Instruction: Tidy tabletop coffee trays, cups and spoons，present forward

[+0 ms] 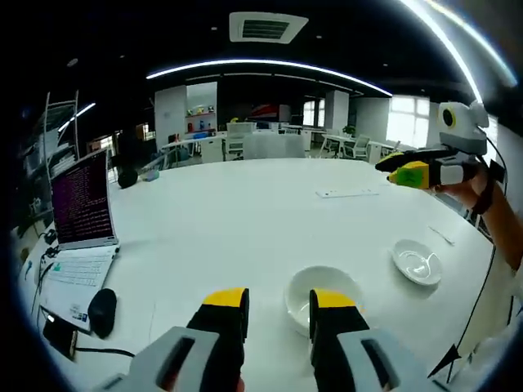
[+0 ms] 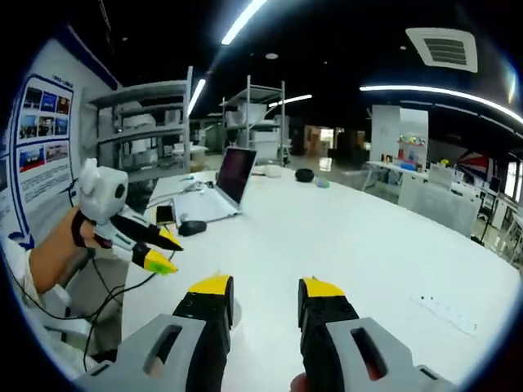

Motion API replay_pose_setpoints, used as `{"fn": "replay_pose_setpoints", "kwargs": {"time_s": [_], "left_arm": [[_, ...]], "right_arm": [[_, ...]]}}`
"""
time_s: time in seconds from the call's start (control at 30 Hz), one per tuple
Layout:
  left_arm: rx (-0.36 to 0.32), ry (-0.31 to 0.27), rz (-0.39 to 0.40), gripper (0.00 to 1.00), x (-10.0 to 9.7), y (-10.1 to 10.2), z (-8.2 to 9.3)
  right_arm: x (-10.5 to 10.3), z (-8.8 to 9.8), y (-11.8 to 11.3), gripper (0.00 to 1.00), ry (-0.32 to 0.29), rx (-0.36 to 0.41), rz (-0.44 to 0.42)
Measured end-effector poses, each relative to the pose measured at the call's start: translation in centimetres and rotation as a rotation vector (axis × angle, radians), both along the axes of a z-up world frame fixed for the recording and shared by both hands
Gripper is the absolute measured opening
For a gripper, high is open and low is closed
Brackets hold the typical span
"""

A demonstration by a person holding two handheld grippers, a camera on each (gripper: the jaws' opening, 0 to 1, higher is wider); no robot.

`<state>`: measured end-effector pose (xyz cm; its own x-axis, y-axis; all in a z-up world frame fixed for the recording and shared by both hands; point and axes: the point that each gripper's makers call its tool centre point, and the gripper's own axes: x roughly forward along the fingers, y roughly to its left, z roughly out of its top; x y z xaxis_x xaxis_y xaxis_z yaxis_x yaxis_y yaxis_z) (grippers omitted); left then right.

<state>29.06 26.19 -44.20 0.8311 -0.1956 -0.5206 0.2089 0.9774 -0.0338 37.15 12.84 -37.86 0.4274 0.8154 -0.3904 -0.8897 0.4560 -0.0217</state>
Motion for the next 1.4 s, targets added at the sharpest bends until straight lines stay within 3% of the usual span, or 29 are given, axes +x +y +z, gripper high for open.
{"fn": "replay_pose_setpoints", "kwargs": {"time_s": [0.37,0.43,0.5,0.73,0.9,1.17,1.4], "left_arm": [[0.021,0.090,-0.021,0.31,1.2,-0.8,-1.9],[0.029,0.119,-0.034,0.31,1.3,-1.2,-2.4],[0.039,0.139,-0.040,0.31,1.7,-1.4,-3.0],[0.069,0.191,-0.051,0.31,1.8,-1.9,-4.4],[0.077,0.236,-0.061,0.31,1.3,-2.0,-5.5],[0.067,0.290,-0.071,0.31,1.1,-2.2,-6.6],[0.052,0.316,-0.053,0.25,1.4,-2.2,-7.1]], "right_arm": [[-0.1,-4.6,2.2,0.30,0.067,-0.177,0.043],[-0.5,-5.8,2.2,0.29,0.118,-0.222,0.040],[-1.4,-7.5,2.1,0.27,0.170,-0.323,0.076],[-2.6,-9.8,3.1,0.26,0.240,-0.402,0.091],[-3.1,-10.9,3.5,0.25,0.239,-0.462,0.108],[-3.0,-13.1,4.0,0.23,0.296,-0.543,0.095],[-2.6,-13.7,4.4,0.20,0.362,-0.553,0.056]]}}
